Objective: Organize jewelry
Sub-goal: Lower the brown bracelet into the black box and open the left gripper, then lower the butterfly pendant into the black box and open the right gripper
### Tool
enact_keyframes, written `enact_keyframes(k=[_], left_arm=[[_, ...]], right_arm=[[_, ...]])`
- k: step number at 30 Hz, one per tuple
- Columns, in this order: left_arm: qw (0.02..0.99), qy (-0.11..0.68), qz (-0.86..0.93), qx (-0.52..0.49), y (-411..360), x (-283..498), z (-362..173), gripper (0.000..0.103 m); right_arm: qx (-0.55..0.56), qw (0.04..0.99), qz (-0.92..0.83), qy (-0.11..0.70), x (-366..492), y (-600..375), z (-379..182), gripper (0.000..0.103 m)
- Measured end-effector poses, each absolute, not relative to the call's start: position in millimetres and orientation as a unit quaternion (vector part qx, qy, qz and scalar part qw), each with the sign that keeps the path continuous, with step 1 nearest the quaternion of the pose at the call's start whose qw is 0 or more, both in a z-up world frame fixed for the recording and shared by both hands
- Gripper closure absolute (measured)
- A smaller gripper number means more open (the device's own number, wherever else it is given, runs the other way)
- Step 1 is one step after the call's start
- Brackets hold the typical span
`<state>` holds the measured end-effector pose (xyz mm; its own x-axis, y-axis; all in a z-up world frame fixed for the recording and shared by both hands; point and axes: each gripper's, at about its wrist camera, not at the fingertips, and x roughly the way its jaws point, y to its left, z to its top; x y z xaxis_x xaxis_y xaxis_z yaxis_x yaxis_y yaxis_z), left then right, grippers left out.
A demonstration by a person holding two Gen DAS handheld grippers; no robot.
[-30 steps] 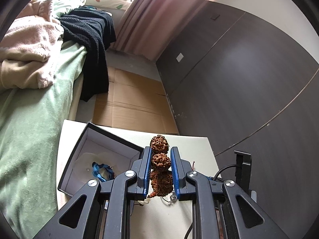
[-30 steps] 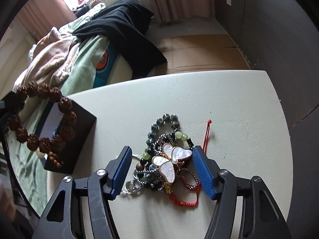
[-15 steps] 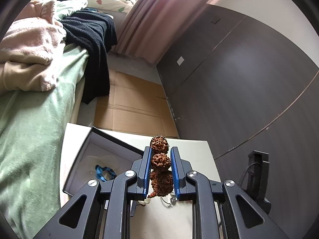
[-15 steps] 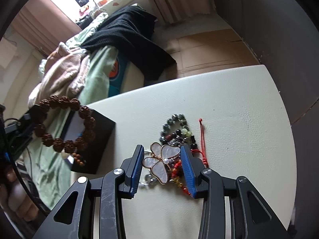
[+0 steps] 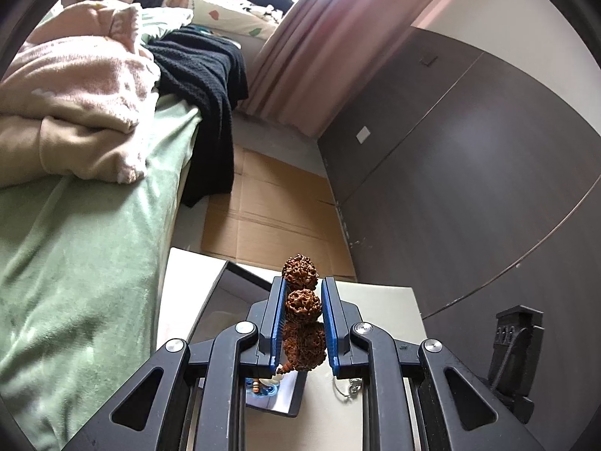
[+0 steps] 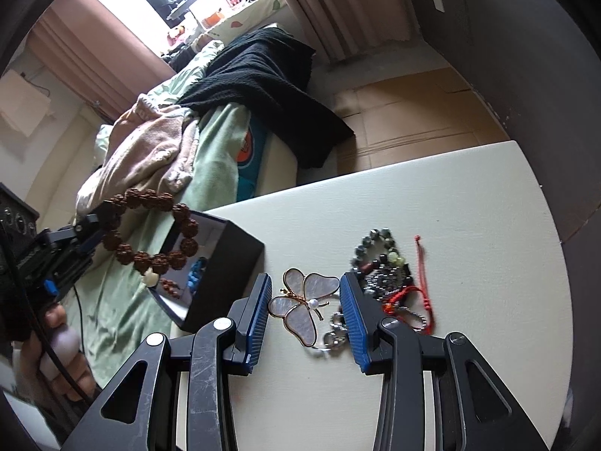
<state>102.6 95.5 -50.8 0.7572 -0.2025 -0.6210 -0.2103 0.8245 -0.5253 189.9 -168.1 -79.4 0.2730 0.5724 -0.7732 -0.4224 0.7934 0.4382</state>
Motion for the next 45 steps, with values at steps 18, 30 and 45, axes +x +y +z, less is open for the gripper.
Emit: enact_keyframes(k=[18, 30, 45], left_arm=[[0.872, 0.375, 0.035, -0.312, 118, 109, -70, 0.041], [0.873, 0.373, 0.051, -0.311, 127, 105, -68, 0.041], [0.869, 0.374, 0.073, -0.316, 141, 101, -72, 0.021]], right_arm=[[0.095, 0.784, 0.354, 0.501, 178, -139, -72, 0.064], [0.157, 0.773, 0.378, 0.484, 175, -95, -75, 0.064], [0.218, 0.749, 0.382, 0.496, 177, -78, -85, 0.019]])
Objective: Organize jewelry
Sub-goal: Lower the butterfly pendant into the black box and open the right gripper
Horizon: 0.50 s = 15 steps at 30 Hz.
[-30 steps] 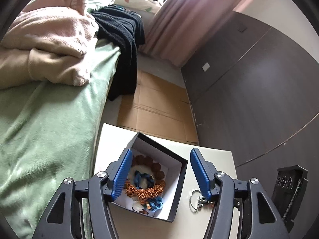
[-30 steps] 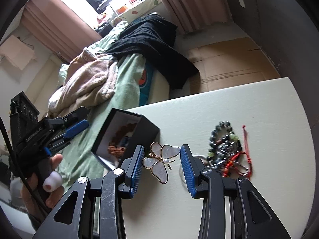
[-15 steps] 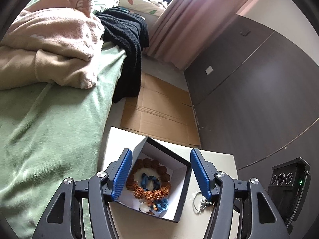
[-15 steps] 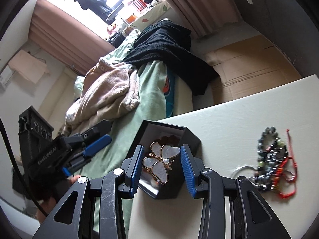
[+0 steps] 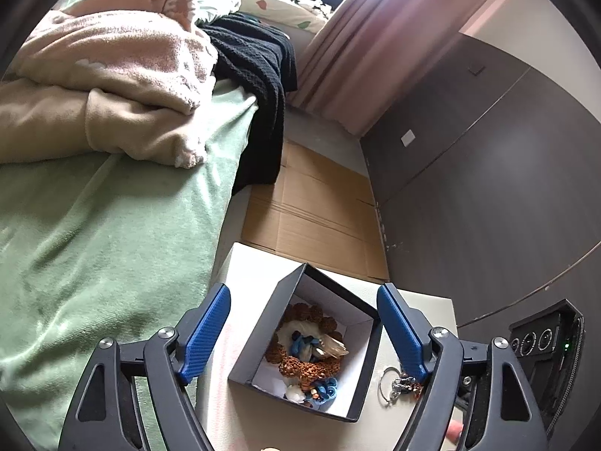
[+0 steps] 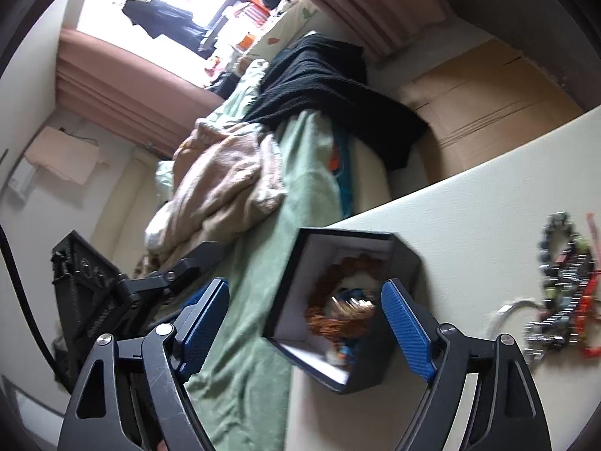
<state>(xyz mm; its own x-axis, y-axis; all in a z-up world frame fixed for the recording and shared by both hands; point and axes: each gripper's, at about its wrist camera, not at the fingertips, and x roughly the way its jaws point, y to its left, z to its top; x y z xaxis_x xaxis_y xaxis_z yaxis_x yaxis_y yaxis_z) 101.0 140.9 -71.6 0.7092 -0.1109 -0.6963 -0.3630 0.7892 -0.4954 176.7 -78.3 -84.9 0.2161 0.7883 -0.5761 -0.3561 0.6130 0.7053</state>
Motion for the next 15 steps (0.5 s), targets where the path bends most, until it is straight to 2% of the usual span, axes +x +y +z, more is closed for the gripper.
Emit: enact_keyframes(k=[2, 5, 15], left_arm=[[0.869, 0.375, 0.069, -0.316, 138, 103, -72, 0.017], [0.871, 0.377, 0.065, -0.308, 131, 105, -71, 0.014], [0.882, 0.383, 0.025, -0.271, 92, 113, -64, 0.014]], right_arm=[[0.213, 0.756, 0.368, 0.498, 178, -88, -83, 0.018], [0.207, 0.763, 0.352, 0.501, 179, -104, -80, 0.009], [0.178, 0.8, 0.269, 0.507, 185, -172, -71, 0.007]])
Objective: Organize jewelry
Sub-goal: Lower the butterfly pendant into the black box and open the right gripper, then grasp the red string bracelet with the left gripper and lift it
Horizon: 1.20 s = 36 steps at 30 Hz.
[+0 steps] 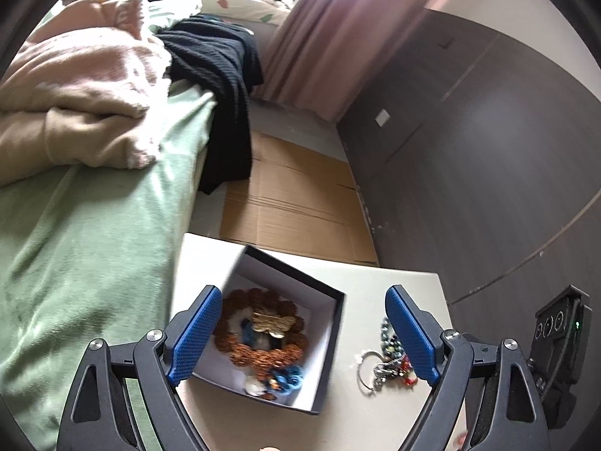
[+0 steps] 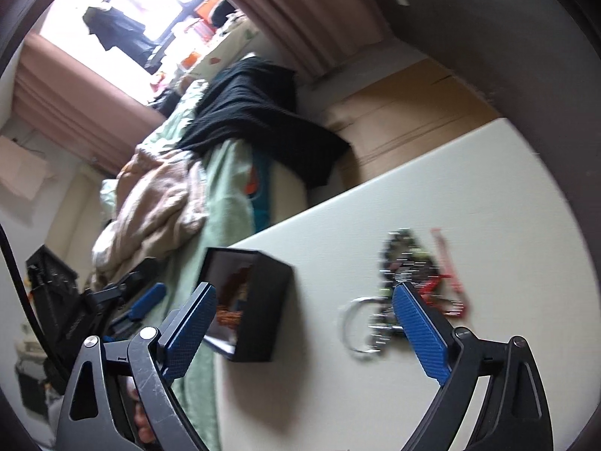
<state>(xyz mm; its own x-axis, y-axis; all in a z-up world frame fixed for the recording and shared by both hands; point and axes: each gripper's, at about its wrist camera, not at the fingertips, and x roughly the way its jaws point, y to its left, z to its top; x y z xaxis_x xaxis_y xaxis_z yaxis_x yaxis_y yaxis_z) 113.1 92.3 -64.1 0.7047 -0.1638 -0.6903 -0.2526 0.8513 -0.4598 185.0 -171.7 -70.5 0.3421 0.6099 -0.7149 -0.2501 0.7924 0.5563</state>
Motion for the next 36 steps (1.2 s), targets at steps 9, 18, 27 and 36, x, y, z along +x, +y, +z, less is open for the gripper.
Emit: enact_keyframes(k=[9, 18, 27, 36], left_arm=[[0.892, 0.385, -0.013, -0.236, 51, 119, -60, 0.014], [0.892, 0.404, -0.058, -0.192, 2, 132, -70, 0.037], [0.884, 0.43, -0.103, -0.149, -51, 141, -84, 0.069], [0.873, 0.457, -0.119, -0.119, -94, 151, -106, 0.079]], right_arm=[[0.174, 0.805, 0.224, 0.52, 189, -214, -76, 0.0], [0.185, 0.802, 0.189, 0.535, 192, -246, -79, 0.0], [0.211, 0.799, 0.167, 0.537, 195, -281, -80, 0.0], [0.223, 0.807, 0.154, 0.525, 194, -311, -75, 0.0]])
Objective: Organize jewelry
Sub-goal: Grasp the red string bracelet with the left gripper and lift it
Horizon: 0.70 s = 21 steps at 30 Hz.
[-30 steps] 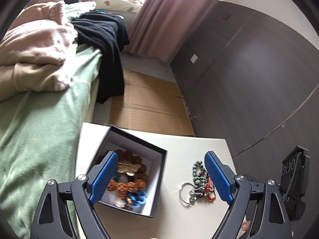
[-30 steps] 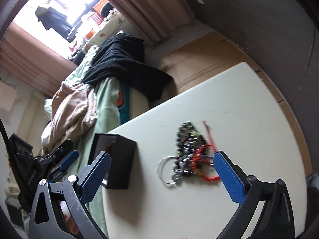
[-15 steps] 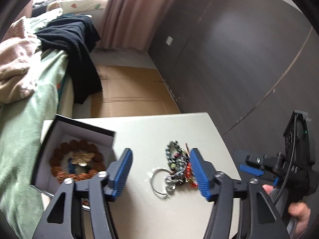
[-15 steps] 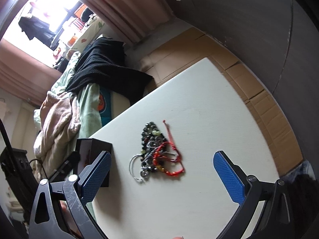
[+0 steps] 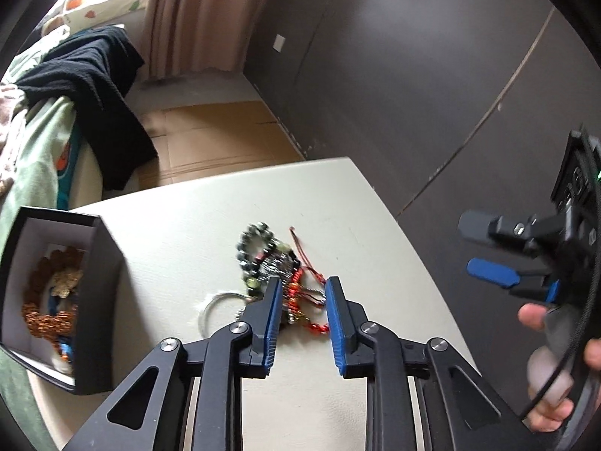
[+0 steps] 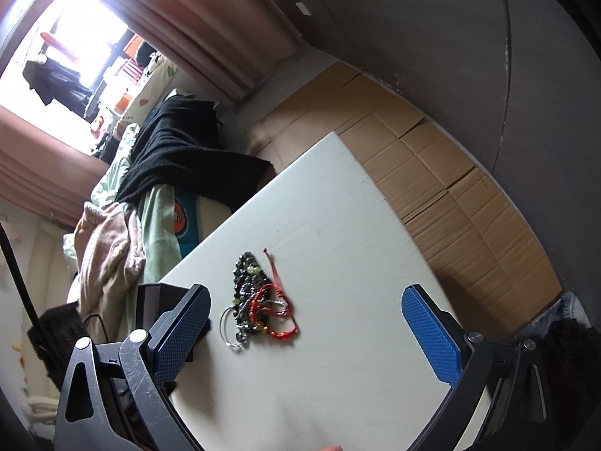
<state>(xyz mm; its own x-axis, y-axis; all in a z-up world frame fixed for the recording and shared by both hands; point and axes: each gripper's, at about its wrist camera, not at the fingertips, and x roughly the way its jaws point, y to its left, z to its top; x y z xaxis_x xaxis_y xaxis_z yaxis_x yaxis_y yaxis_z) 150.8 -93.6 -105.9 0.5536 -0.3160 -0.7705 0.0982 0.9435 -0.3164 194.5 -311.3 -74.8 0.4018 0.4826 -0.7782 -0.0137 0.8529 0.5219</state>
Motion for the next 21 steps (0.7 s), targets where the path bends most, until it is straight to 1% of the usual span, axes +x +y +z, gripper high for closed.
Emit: enact_keyframes(k=[5, 17, 21], left_arm=[[0.869, 0.472, -0.115, -0.095, -109, 155, -121, 0.083], [0.875, 0.479, -0.072, -0.008, -129, 164, -145, 0.083], [0.878, 0.475, -0.067, 0.0, -129, 165, -147, 0.083]], right_arm=[[0.229, 0.808, 0.15, 0.523, 195, -323, -74, 0.0], [0.24, 0.805, 0.151, 0.521, 196, -333, -73, 0.0], [0.241, 0.805, 0.151, 0.521, 196, -333, -73, 0.0]])
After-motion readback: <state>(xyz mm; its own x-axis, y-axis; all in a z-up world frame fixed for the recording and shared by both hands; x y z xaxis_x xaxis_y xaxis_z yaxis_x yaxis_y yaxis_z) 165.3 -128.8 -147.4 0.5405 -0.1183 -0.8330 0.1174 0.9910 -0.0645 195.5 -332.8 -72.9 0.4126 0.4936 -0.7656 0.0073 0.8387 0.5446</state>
